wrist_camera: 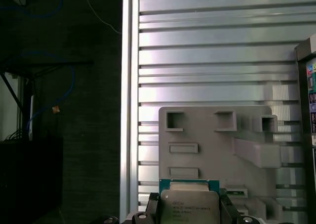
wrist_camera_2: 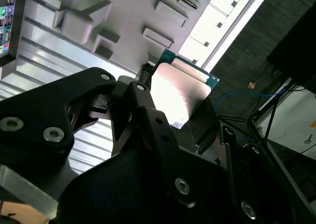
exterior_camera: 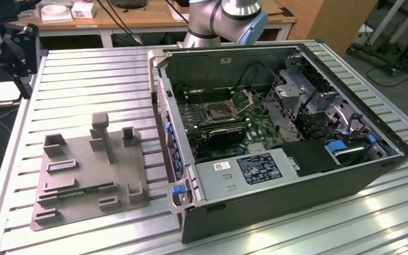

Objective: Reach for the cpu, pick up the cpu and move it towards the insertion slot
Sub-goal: 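Pick up the cpu and move it towards the insertion slot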

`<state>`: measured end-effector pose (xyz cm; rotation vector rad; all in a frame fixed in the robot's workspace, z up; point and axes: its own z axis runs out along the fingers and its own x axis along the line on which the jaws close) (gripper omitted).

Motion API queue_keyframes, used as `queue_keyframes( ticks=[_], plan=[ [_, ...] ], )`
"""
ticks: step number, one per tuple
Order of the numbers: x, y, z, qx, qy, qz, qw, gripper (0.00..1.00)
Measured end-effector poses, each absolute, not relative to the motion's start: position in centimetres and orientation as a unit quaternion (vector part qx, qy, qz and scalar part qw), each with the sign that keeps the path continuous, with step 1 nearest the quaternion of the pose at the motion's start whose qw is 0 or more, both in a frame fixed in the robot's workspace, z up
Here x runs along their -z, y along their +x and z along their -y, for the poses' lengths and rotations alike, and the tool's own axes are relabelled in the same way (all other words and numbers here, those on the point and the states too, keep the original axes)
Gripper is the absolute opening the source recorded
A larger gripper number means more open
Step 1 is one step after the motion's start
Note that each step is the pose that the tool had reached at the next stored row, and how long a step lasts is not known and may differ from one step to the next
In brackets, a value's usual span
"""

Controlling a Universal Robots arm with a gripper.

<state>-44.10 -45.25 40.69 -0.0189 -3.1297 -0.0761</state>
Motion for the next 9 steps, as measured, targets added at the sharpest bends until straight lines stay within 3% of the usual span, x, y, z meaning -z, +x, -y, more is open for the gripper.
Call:
queue_keyframes(
  ticks=[9],
  plan=[
    [-40.69,-43.43,45.25,0.024,-0.006,1.0,0.006,0.55]
  ],
)
